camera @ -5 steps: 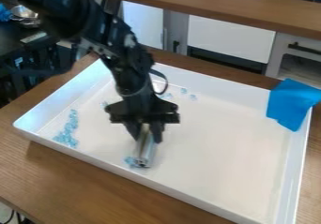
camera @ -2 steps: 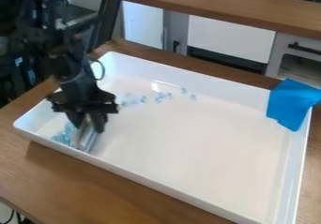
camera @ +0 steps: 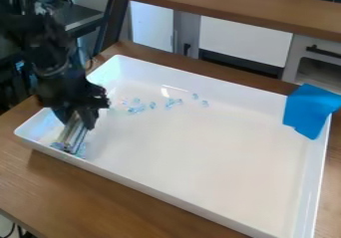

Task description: Sweep into pile

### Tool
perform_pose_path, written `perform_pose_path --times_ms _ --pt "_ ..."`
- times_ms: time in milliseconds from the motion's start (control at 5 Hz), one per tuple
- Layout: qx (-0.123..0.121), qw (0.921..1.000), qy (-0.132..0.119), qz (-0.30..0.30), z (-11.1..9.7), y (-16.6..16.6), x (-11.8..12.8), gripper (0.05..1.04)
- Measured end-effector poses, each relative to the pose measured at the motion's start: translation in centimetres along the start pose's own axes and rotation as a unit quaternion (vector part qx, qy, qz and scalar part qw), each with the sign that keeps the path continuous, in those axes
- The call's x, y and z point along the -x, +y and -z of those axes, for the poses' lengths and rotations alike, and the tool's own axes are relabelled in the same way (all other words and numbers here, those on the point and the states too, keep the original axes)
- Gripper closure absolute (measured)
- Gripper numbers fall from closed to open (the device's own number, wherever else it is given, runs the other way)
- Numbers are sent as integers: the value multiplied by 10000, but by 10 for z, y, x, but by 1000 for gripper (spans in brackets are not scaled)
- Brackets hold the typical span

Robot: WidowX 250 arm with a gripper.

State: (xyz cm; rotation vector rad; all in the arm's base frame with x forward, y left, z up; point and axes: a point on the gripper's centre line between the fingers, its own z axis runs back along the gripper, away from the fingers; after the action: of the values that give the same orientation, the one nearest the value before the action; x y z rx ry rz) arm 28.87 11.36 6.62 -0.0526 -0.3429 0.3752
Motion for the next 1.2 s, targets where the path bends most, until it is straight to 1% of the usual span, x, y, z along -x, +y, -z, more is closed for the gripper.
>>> perform_pose_path --times_ms 200,400,600,800,1000,1200 --pt "259 9993 164 -207 -12 -23 -10 704" --pt "596 9978 211 -200 -33 -76 -34 703" --pt "606 9974 285 -253 -26 -108 -45 704" --pt "548 9976 412 10 -10 -136 -47 704" --pt "389 9978 488 237 12 -160 -41 704" --pt "280 9981 474 291 30 -172 -47 704"
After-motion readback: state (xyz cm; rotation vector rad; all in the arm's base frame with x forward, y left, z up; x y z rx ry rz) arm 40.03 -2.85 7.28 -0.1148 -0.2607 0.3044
